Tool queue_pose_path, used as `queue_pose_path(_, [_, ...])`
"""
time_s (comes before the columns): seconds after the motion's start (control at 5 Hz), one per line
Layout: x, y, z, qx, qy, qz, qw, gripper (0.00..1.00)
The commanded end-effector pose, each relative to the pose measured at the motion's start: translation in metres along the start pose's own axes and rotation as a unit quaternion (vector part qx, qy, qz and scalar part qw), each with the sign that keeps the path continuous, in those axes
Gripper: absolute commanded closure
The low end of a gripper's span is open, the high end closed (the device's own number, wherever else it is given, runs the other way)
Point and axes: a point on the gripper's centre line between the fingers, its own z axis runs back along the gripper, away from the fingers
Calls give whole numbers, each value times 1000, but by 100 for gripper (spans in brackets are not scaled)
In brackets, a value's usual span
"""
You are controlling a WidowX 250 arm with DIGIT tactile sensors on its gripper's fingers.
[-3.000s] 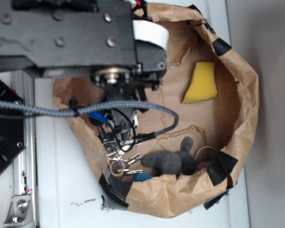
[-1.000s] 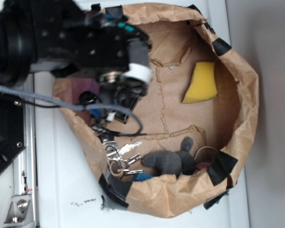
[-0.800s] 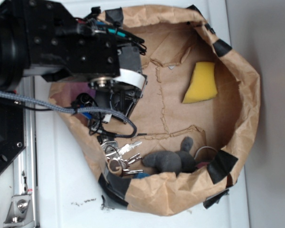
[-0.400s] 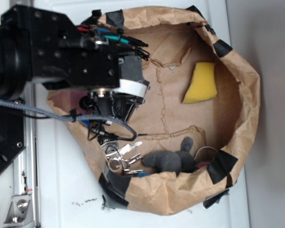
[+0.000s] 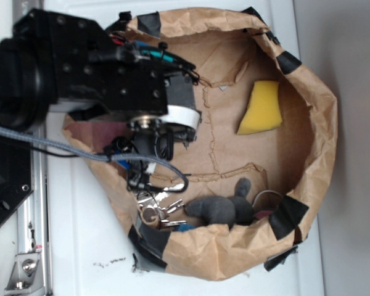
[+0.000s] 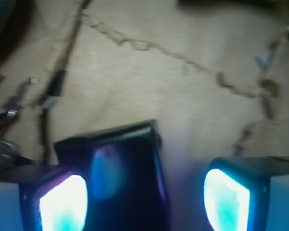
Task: Grab the black box.
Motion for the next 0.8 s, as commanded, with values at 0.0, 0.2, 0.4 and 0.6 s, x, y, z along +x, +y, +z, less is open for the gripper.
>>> queue_pose_path(0.0, [9,-8,2,-32,41,-21,998,0])
queue_pose_path(0.2, [3,-8,2,-33,44,-32,998,0])
queue_pose_path(0.4, [0,-7,2,-25,41,-33,998,0])
queue_pose_path(0.6, [3,-2,4,-16,27,-11,999,100])
